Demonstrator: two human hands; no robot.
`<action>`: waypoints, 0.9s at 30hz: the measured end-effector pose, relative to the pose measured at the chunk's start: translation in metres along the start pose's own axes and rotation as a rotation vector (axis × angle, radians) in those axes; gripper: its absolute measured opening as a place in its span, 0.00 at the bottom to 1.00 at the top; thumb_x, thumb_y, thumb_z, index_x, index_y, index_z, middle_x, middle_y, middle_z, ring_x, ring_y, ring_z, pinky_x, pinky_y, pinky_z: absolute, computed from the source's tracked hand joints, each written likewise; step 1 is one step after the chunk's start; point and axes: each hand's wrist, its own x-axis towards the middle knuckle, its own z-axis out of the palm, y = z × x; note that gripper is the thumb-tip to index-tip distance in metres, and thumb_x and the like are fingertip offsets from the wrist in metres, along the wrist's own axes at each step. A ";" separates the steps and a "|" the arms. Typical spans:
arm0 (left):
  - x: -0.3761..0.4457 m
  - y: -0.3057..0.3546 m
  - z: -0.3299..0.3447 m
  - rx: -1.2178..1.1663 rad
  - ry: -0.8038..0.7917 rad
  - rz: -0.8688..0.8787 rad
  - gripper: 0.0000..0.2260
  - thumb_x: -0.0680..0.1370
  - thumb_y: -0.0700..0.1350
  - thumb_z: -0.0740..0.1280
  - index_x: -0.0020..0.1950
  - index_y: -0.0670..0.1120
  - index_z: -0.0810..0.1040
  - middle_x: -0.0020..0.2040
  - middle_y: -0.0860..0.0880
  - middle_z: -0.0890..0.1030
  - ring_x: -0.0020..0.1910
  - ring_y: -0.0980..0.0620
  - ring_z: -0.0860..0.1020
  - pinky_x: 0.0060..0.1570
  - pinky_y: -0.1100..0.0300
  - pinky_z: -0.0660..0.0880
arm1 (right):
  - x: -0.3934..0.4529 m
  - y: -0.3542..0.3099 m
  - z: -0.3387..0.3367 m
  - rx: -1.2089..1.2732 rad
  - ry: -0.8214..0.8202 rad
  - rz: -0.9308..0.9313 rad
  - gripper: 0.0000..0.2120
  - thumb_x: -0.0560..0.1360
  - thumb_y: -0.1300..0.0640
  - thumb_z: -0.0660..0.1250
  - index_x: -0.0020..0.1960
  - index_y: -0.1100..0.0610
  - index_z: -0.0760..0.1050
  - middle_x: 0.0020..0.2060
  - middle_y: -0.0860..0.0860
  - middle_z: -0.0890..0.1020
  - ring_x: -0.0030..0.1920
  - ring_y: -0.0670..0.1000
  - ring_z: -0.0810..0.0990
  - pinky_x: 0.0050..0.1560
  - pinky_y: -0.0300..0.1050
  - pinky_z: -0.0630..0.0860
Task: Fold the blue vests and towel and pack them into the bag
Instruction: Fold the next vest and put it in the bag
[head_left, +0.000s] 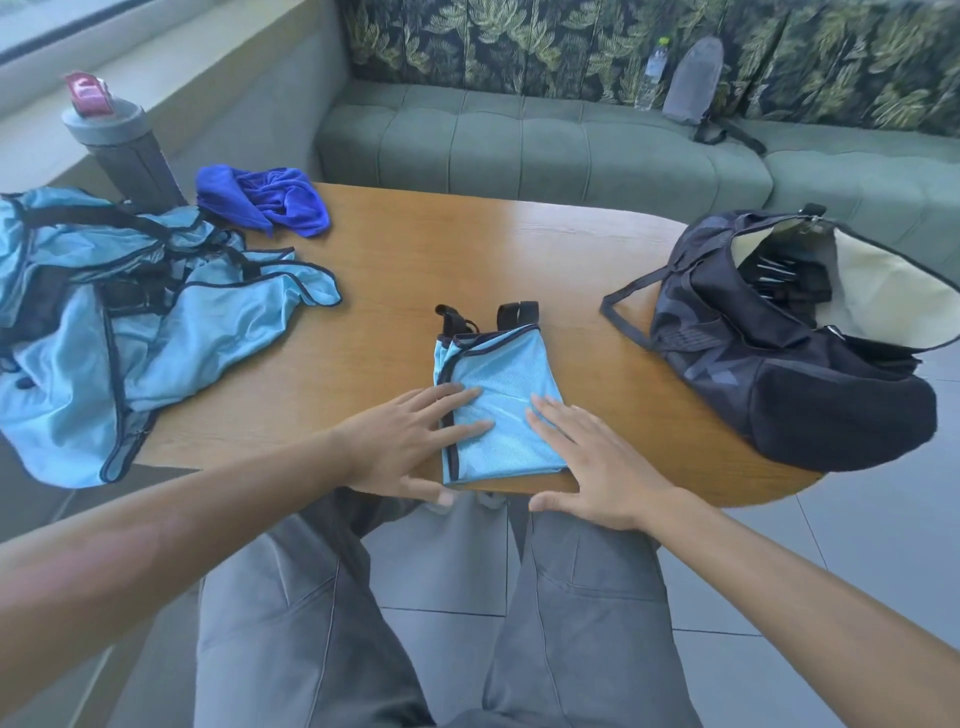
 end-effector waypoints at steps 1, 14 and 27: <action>-0.009 0.008 0.006 0.030 0.025 0.004 0.40 0.78 0.75 0.48 0.84 0.56 0.44 0.84 0.43 0.47 0.82 0.42 0.49 0.80 0.47 0.53 | -0.008 -0.006 0.007 -0.021 0.043 -0.031 0.47 0.76 0.28 0.60 0.83 0.52 0.45 0.82 0.47 0.44 0.81 0.45 0.40 0.81 0.47 0.43; -0.021 0.046 0.014 -0.660 0.398 -0.304 0.15 0.84 0.56 0.61 0.71 0.60 0.69 0.80 0.52 0.61 0.77 0.49 0.62 0.73 0.49 0.60 | -0.001 -0.046 -0.004 0.779 0.434 0.353 0.06 0.82 0.44 0.63 0.55 0.43 0.76 0.41 0.54 0.82 0.40 0.59 0.79 0.44 0.59 0.76; 0.021 0.008 -0.003 -1.024 0.490 -0.835 0.22 0.79 0.63 0.67 0.39 0.45 0.77 0.31 0.52 0.75 0.31 0.53 0.71 0.36 0.55 0.68 | 0.068 -0.036 -0.022 0.653 0.313 0.419 0.10 0.84 0.47 0.59 0.55 0.53 0.72 0.45 0.48 0.79 0.46 0.46 0.78 0.46 0.45 0.75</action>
